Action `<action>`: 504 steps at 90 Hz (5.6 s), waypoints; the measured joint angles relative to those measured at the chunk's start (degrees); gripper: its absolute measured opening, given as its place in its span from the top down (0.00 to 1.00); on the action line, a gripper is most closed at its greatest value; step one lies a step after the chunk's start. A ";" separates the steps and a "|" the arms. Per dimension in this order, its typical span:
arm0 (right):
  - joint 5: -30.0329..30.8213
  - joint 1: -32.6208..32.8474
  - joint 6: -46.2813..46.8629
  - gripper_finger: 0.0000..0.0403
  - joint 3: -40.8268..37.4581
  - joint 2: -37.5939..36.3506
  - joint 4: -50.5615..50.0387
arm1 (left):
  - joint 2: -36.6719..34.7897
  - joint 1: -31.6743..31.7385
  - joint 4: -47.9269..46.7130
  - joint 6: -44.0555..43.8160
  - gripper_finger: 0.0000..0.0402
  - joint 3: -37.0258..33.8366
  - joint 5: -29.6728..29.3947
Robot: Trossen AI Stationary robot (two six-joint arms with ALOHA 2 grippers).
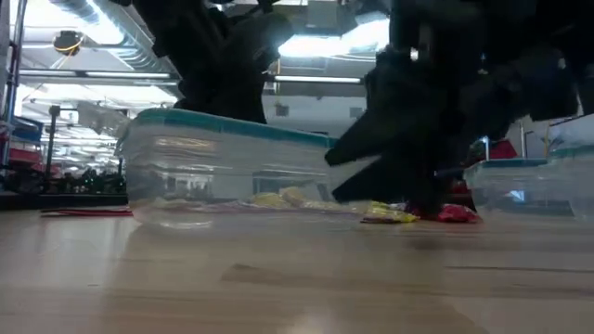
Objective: Sort candy
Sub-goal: Open the rectangular transparent bin
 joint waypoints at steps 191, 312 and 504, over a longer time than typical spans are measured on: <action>-12.97 -3.55 -2.99 0.53 2.22 -8.78 -21.12 | -3.32 -1.95 1.57 10.01 1.00 0.32 0.04; -16.44 -12.98 -17.40 0.53 1.62 -9.90 -22.27 | -3.32 -3.28 -4.14 8.71 1.00 0.04 -1.55; -2.50 -12.24 7.03 0.53 13.81 -12.54 -63.29 | 1.44 -1.77 4.85 13.38 1.00 0.57 -2.19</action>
